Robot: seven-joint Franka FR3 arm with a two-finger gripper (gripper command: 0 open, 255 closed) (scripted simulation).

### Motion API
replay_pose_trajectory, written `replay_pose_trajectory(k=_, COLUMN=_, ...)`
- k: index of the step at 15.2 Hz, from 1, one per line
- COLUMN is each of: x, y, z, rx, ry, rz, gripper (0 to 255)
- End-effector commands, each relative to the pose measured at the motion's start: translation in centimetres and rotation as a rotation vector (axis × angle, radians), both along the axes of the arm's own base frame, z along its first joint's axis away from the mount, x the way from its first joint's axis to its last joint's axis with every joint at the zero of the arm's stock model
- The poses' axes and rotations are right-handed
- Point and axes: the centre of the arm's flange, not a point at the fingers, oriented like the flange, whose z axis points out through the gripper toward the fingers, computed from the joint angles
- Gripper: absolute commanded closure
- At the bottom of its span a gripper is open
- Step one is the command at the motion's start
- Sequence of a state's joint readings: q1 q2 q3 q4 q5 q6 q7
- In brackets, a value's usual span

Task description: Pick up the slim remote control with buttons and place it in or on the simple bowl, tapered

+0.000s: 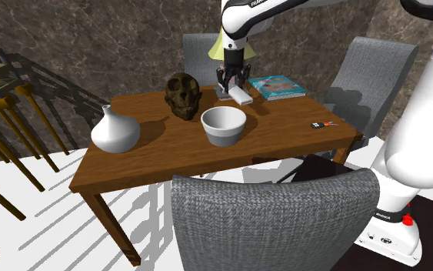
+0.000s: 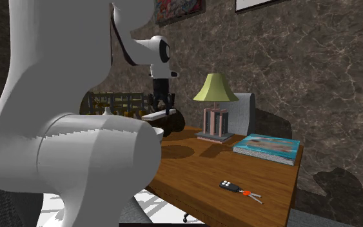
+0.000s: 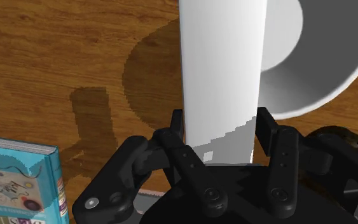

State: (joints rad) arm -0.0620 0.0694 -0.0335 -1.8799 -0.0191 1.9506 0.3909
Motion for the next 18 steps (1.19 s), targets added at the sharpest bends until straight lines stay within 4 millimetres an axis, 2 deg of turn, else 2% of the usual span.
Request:
replay_pose_trajectory(k=1, x=-0.2, y=2.6, z=0.0, rx=0.0, ry=0.0, rz=-0.001, gripper=255)
replay_pose_trajectory(k=5, x=-0.7, y=7.8, z=0.2, rx=0.0, ry=0.0, rz=-0.001, gripper=255)
replay_pose_trajectory(k=6, x=-0.7, y=8.2, z=0.2, rx=0.0, ry=0.0, rz=-0.001, gripper=255)
replay_pose_trajectory(k=18, x=-0.7, y=8.2, z=-6.1, rx=0.0, ry=0.0, rz=-0.001, gripper=255)
